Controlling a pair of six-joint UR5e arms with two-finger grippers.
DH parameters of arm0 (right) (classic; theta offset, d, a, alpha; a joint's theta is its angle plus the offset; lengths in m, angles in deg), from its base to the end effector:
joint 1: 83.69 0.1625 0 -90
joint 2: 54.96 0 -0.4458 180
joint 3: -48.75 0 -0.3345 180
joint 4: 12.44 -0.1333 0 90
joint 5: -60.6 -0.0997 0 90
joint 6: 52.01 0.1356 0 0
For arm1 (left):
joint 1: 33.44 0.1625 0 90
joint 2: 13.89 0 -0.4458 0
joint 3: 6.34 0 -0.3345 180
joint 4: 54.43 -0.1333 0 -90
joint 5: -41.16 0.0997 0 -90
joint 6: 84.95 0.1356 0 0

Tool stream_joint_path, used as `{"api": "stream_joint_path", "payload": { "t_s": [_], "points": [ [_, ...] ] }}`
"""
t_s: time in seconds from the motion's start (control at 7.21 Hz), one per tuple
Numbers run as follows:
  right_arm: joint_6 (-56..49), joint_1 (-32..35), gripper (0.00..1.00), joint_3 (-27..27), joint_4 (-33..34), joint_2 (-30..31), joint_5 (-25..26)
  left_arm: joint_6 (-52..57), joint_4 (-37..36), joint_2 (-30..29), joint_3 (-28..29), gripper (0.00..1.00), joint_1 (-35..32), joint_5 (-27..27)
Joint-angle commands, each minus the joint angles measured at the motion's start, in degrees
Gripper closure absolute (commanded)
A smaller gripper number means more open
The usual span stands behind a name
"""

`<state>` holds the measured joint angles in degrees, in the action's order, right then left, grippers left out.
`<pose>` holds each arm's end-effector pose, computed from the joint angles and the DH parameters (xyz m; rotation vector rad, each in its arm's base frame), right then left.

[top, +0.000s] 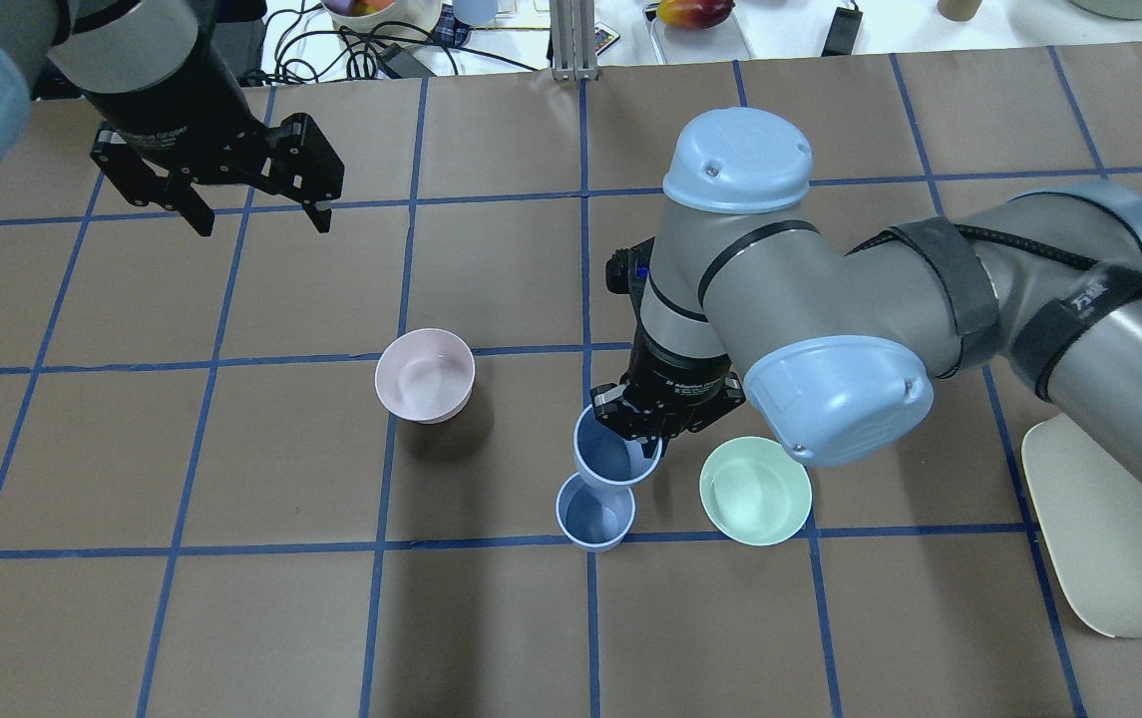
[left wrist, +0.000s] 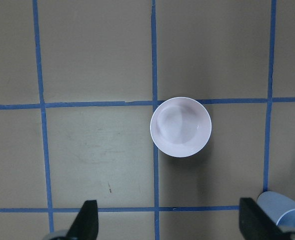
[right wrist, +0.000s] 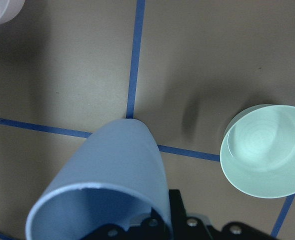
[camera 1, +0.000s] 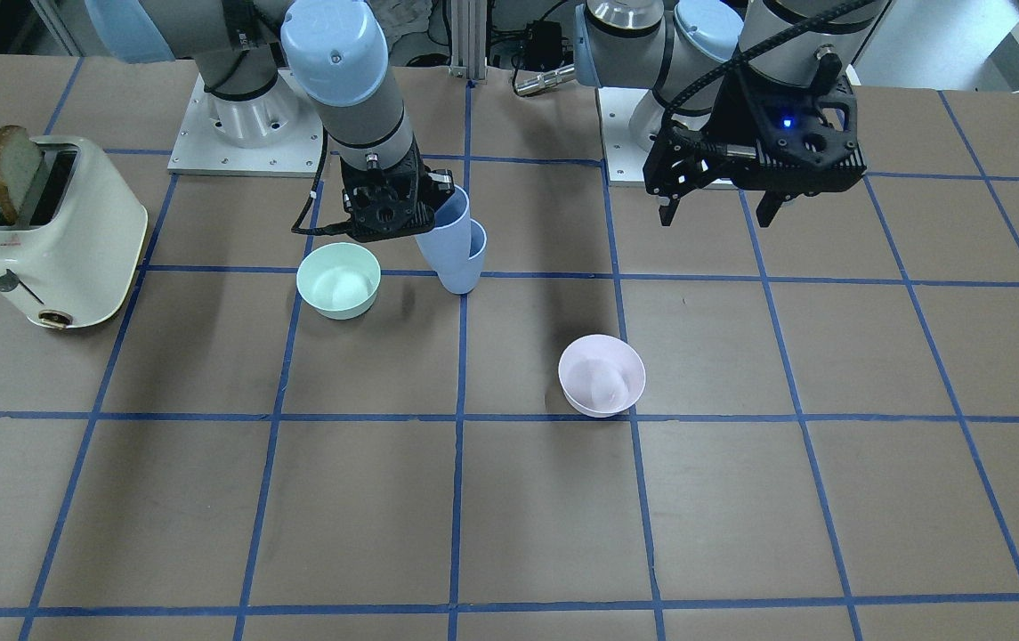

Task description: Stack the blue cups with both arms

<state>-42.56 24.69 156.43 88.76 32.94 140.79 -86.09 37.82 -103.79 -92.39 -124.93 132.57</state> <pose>0.2776 -0.3395 0.3478 -0.2142 2.9911 0.2802 -0.1413 -0.4333 0.4996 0.0089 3.1173 -0.0498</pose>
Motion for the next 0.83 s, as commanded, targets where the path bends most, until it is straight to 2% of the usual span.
{"api": "stream_joint_path", "payload": {
  "t_s": [0.0, 0.14, 0.69],
  "points": [
    [0.3, 0.2, 1.00, -0.4, 0.3, 0.0, 0.0, 0.0, 0.0, 0.2, 0.0, 0.00, 0.0, 0.1],
    [0.3, 0.2, 1.00, -2.2, -0.5, 0.4, -0.1, 0.0, 0.0, 0.2, 0.0, 0.00, 0.0, 0.1],
    [1.0, 0.3, 1.00, -1.8, -5.4, 0.0, -2.5, 0.0, 0.1, 0.2, 0.0, 0.00, 0.0, 0.1]
  ]
}}
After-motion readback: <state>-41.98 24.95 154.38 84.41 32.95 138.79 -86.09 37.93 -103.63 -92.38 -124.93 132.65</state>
